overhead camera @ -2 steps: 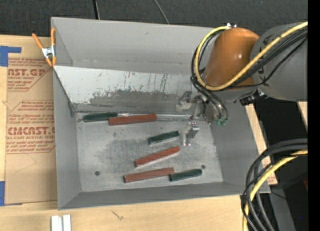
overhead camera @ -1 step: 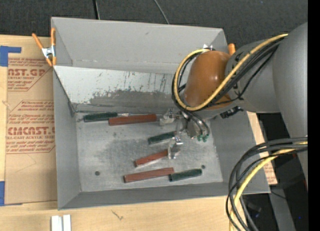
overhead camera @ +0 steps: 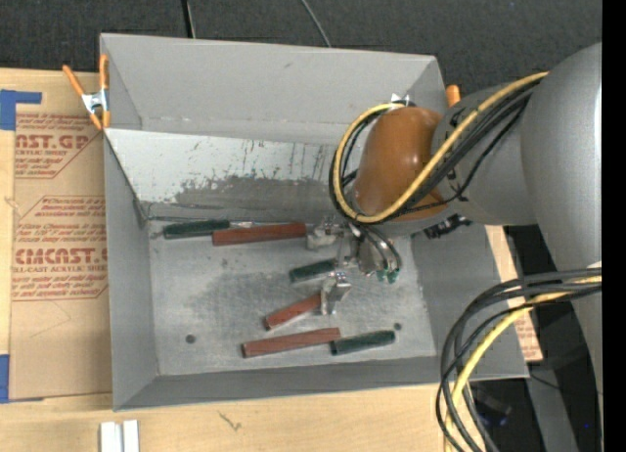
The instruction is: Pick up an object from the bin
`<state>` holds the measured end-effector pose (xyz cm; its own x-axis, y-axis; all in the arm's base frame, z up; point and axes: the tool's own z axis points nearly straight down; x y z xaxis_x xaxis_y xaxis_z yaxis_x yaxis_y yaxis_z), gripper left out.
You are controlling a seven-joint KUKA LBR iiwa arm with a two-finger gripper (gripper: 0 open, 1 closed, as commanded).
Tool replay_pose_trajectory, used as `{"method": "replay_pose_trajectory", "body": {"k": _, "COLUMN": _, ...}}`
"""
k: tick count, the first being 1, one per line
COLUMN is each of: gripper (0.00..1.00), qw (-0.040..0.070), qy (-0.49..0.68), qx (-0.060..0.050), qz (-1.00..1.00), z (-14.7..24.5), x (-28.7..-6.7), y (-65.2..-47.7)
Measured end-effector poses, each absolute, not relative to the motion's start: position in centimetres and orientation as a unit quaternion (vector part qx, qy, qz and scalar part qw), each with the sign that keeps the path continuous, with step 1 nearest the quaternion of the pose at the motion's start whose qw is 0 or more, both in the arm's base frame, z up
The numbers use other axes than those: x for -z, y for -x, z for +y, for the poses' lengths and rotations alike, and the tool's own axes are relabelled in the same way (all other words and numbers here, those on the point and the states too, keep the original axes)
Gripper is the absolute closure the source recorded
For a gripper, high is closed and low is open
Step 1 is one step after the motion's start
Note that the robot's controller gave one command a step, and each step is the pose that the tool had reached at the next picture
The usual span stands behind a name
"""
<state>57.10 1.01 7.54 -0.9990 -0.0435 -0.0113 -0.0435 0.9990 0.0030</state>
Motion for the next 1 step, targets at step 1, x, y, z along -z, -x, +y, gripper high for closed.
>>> {"method": "replay_pose_trajectory", "body": {"k": 1, "gripper": 0.0, "qw": 0.002, "qy": 0.032, "qx": 0.0, "qz": 0.999, "z": 0.68, "x": -10.15, "y": -56.54}}
